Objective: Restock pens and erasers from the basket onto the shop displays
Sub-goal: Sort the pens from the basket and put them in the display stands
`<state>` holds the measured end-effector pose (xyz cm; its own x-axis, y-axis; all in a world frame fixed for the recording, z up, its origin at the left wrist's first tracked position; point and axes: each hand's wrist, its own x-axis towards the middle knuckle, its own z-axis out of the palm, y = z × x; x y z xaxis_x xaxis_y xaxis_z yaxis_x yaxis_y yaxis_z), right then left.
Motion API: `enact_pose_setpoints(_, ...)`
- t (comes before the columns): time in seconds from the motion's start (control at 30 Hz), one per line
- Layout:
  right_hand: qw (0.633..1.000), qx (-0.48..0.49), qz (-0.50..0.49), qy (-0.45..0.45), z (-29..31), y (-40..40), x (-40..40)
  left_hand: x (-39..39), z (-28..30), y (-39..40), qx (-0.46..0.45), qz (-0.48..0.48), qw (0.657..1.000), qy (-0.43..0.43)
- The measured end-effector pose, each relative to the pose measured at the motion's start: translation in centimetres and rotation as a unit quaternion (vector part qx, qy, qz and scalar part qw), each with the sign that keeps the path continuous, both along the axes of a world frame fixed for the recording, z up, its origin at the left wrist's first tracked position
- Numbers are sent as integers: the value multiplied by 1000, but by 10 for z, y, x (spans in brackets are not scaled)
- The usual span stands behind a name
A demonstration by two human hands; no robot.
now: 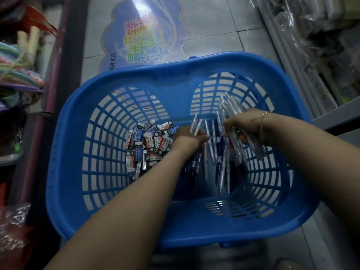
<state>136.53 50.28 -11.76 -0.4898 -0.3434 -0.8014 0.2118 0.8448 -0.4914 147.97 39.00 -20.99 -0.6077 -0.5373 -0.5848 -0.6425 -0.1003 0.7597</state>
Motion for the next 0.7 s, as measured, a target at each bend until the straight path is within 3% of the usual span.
enact_pose_setpoints(0.23, 999, -46, 25, -4, 1, 0, 5, 1, 32, -30, 178, 118, 974, 79)
enact_pose_setpoints(0.43, 991, -50, 114, -38, 6, 0, 21, -3, 45, -30, 309, 294, 884, 189)
enact_pose_setpoints(0.57, 993, -60, 78, -64, 3, -2, 35, -7, 50, -17, 375, 332, 837, 220)
enact_pose_setpoints(0.63, 992, -89, 24, -88, -1, -4, 38, -8, 51, -11, 378, 280, 857, 210)
enact_pose_setpoints(0.7, 987, -126, -32, -99, -1, -8, 41, -4, 54, -6, 332, 199, 907, 168)
